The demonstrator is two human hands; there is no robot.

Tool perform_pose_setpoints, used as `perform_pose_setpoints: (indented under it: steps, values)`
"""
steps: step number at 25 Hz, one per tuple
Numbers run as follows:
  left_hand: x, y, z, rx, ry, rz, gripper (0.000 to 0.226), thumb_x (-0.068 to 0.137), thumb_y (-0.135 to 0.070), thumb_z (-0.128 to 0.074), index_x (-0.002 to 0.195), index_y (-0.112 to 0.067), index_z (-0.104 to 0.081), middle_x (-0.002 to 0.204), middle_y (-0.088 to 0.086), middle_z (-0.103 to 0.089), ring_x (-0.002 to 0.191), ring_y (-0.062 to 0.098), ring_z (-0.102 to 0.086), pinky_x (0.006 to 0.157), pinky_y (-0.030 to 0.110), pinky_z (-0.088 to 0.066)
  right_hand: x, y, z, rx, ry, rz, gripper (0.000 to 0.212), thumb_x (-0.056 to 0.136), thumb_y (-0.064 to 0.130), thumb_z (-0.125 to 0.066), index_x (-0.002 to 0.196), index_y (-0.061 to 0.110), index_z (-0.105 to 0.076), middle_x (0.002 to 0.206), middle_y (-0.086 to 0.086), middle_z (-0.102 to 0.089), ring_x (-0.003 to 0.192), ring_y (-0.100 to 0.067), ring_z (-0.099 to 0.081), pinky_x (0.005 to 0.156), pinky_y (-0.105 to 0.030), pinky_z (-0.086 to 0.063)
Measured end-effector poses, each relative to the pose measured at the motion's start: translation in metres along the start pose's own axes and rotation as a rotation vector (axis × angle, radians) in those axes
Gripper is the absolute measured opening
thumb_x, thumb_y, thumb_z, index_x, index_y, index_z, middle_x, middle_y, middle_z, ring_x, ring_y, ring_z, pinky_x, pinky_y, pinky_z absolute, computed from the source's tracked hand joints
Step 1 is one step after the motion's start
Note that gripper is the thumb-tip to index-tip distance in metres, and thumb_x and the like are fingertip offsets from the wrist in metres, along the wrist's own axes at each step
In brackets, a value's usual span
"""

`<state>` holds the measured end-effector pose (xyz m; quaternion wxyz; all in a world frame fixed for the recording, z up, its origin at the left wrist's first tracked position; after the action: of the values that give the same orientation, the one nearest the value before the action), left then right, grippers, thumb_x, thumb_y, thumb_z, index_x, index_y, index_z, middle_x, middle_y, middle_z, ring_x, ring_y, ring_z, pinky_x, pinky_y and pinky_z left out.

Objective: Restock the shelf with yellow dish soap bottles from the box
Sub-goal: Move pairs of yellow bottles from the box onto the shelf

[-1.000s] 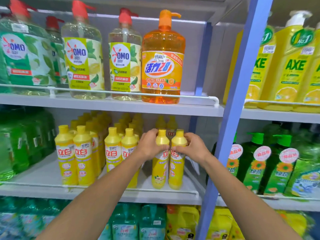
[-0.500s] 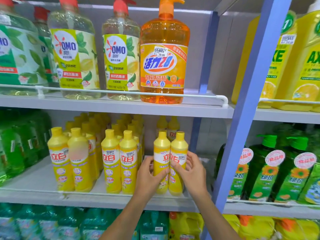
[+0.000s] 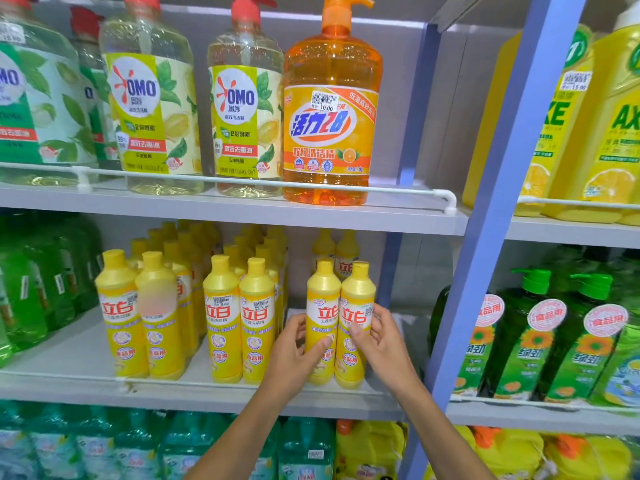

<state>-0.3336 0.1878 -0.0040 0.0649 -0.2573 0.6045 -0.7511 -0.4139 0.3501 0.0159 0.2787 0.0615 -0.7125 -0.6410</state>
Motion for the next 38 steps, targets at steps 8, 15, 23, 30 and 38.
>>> perform_pose_setpoints:
  steps: [8,15,23,30,38]
  values:
    - [-0.001,0.009,-0.002,0.061,-0.014,-0.005,0.062,0.081,-0.023,-0.082,0.136,-0.025,-0.054,0.123,-0.012,-0.067,0.111,0.0,-0.064,0.096,0.036,-0.057,-0.001,-0.013,-0.001,-0.022,-0.013,-0.002,0.05,0.087,0.016,-0.076,0.132,0.017,-0.056,0.126,0.0,-0.071,0.119,-0.019,-0.067,0.1,-0.038,-0.056]
    - [-0.006,0.013,-0.005,0.126,0.022,0.006,0.064,0.083,-0.027,-0.08,0.135,-0.036,-0.043,0.126,-0.022,-0.06,0.114,-0.008,-0.058,0.092,0.017,-0.052,-0.018,-0.022,0.003,-0.219,-0.106,-0.037,0.07,0.084,0.033,-0.082,0.143,0.024,-0.045,0.134,0.014,-0.062,0.117,0.001,-0.063,0.093,-0.022,-0.056]
    - [0.001,0.023,-0.003,0.197,-0.009,0.047,0.056,0.08,-0.021,-0.084,0.126,-0.03,-0.053,0.112,-0.016,-0.066,0.101,-0.004,-0.064,0.084,0.017,-0.056,-0.02,-0.038,0.009,-0.451,-0.161,-0.069,0.058,0.078,0.027,-0.087,0.126,0.029,-0.054,0.118,0.013,-0.069,0.103,0.005,-0.067,0.091,-0.02,-0.058]
    - [0.004,0.03,-0.006,0.264,-0.059,0.06,0.047,0.081,-0.026,-0.082,0.122,-0.028,-0.059,0.114,-0.009,-0.069,0.102,0.008,-0.066,0.092,0.032,-0.058,-0.019,-0.045,0.006,-0.555,-0.195,-0.096,0.062,0.075,0.037,-0.088,0.129,0.025,-0.058,0.117,0.01,-0.072,0.104,-0.008,-0.069,0.092,-0.035,-0.059]
    - [0.05,0.047,-0.008,0.375,-0.204,0.114,0.047,0.078,-0.039,-0.079,0.118,-0.022,-0.062,0.111,-0.001,-0.067,0.1,0.017,-0.064,0.09,0.04,-0.057,0.029,-0.05,0.001,-0.647,-0.284,-0.157,0.063,0.071,0.041,-0.09,0.123,0.016,-0.063,0.113,-0.001,-0.074,0.098,-0.019,-0.07,0.087,-0.033,-0.058]
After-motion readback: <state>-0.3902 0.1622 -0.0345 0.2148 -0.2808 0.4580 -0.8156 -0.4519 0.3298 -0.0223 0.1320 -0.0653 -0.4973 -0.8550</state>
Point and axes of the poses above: each hand's wrist, its own x-axis towards the middle knuckle, its own z-axis out of the back of the hand, y = z × x, the point moved 8 cm from there along x, towards the middle knuckle
